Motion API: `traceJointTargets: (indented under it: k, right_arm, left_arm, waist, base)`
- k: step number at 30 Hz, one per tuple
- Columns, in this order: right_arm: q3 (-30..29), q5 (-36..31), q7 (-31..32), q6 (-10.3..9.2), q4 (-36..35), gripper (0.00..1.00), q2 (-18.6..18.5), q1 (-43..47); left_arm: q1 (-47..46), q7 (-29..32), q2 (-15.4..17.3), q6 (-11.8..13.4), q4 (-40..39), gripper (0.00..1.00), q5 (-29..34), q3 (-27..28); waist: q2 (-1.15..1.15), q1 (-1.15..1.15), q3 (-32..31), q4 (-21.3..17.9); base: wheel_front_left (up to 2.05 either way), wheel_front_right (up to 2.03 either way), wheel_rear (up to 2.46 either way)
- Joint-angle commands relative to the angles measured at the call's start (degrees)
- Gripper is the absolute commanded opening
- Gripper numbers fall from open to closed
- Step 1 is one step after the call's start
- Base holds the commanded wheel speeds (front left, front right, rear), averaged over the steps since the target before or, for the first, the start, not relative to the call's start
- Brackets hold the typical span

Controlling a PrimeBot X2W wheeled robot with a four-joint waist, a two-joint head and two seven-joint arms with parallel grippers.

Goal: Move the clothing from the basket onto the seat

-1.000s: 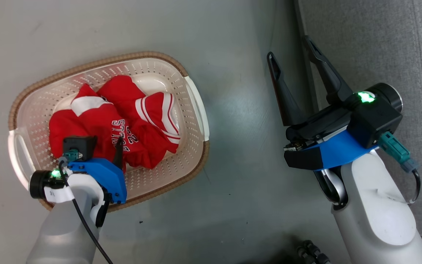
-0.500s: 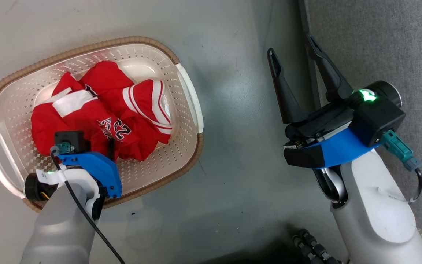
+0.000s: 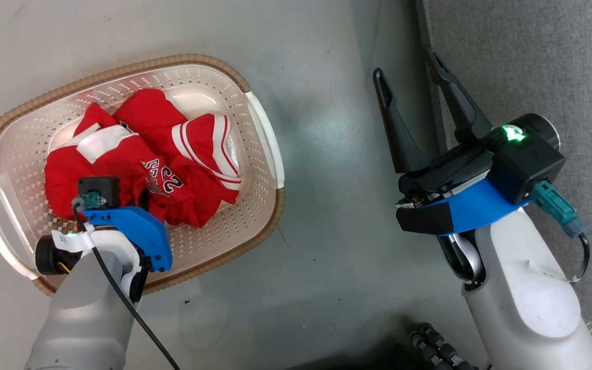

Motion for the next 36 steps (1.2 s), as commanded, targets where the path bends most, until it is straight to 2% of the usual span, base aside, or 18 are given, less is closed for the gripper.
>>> traceJointTargets:
  k: [1,11,23,29,36]
  right_arm:
    - [0.0,0.2,-0.3,0.03,0.2,1.00,-0.1,-1.0]
    - [0.3,0.4,-0.4,0.02,2.1,1.00,-0.2,-0.6]
    - [1.2,1.7,-0.5,0.02,8.1,1.00,-0.2,3.6]
    - [1.2,2.3,-0.5,0.02,10.8,1.00,-0.2,6.9]
    - [0.1,2.2,0.0,0.02,13.2,1.00,-0.2,11.5]
  left_arm:
    - [-0.8,-0.3,0.3,-0.2,0.2,0.00,-0.4,-0.3]
    - [0.8,-2.2,-0.6,-0.4,0.7,0.00,0.2,-2.7]
    - [5.8,-5.3,-2.1,-0.4,-0.4,0.00,1.5,-9.1]
    - [8.6,-6.1,-3.3,-0.4,-3.9,0.00,-0.4,-13.6]
    - [11.2,-6.8,-3.9,-0.4,-11.6,0.00,-5.8,-21.0]
  waist:
    - [0.00,0.00,-0.2,0.1]
    - [0.00,0.00,-4.5,1.3]
    - [0.00,0.00,-21.1,3.8]
    - [0.00,0.00,-28.6,5.2]
    - [0.00,0.00,-37.3,6.8]
  base:
    - [0.00,0.00,0.00]
    - [0.00,0.00,0.00]
    - [0.00,0.00,0.00]
    - [0.00,0.00,0.00]
    - [0.00,0.00,0.00]
